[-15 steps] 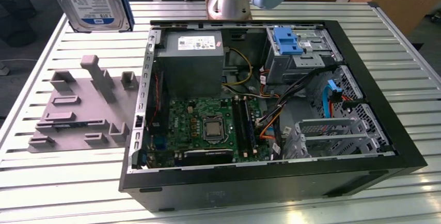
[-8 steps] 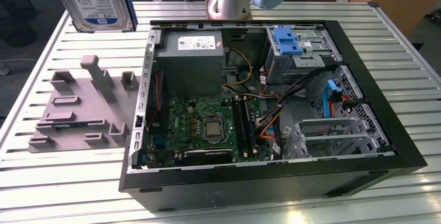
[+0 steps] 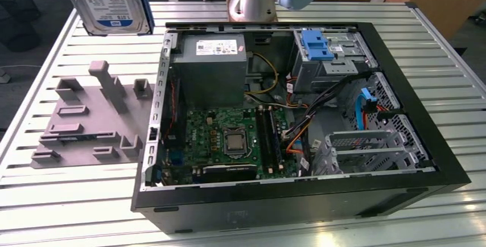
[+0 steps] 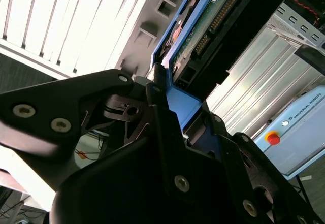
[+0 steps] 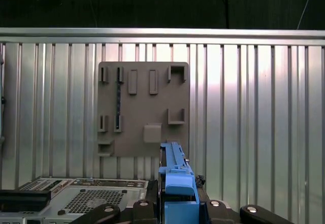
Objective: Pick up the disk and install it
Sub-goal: 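Pick up the disk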
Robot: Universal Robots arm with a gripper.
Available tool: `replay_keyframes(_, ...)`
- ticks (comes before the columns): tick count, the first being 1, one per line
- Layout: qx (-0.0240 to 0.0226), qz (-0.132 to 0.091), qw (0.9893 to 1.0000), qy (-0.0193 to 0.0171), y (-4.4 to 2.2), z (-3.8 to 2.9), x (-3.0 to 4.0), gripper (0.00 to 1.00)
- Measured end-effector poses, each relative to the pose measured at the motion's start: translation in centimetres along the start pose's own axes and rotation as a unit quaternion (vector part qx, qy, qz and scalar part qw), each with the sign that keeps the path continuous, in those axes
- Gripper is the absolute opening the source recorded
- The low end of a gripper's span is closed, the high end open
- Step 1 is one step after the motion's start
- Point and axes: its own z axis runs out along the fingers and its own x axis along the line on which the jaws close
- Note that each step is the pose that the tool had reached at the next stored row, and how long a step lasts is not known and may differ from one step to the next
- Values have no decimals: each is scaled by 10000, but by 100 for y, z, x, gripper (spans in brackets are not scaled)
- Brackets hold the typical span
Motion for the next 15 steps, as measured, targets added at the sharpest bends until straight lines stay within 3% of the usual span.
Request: replay_keyframes(15,0,0,10000,0,-135,-2,-1,36)
